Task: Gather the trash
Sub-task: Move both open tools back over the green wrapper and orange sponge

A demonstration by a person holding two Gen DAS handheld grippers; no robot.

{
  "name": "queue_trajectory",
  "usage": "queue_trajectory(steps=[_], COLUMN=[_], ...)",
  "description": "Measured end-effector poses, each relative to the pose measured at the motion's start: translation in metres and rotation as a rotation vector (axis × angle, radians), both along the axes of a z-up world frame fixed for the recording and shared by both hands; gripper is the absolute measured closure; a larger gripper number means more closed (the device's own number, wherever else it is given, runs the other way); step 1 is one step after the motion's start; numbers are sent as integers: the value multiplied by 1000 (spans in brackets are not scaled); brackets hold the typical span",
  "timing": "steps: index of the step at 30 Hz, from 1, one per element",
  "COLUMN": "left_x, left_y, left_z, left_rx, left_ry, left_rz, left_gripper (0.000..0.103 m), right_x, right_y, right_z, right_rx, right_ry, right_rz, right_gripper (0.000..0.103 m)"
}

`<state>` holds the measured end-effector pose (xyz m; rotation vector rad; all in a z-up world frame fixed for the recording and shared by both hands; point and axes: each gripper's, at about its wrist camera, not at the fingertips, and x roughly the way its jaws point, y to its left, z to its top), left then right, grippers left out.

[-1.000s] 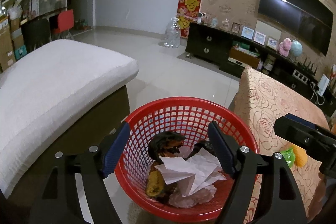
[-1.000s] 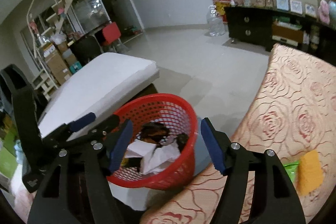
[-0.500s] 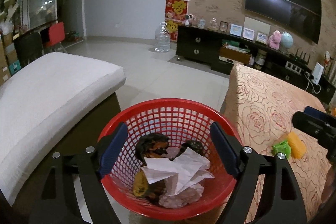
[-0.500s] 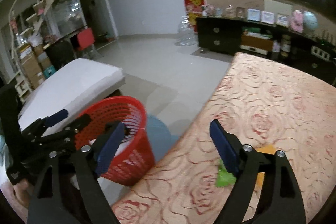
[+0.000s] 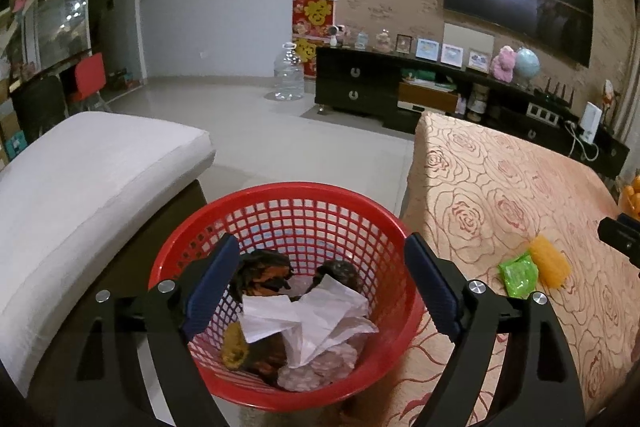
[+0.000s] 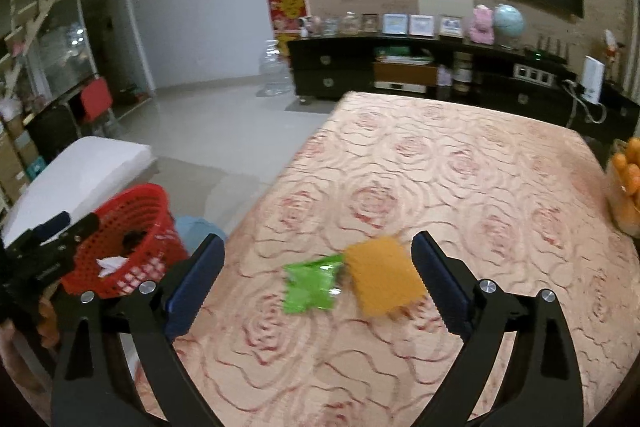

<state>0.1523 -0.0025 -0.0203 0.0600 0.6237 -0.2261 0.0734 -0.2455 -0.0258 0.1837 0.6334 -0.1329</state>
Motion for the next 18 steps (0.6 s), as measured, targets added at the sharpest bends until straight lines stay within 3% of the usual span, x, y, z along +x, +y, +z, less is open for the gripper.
queue_trajectory(steps=[18], left_x=[-17], left_y=[-46], left_z=[-9], left_rx=[37], left_ry=[5], left_rz=[-151], left_gripper=[22], right_x=[-17], right_y=[-76], right_z=[-40], right_rx=[77], right_ry=[94], right_rz=[-153], right_gripper=[11])
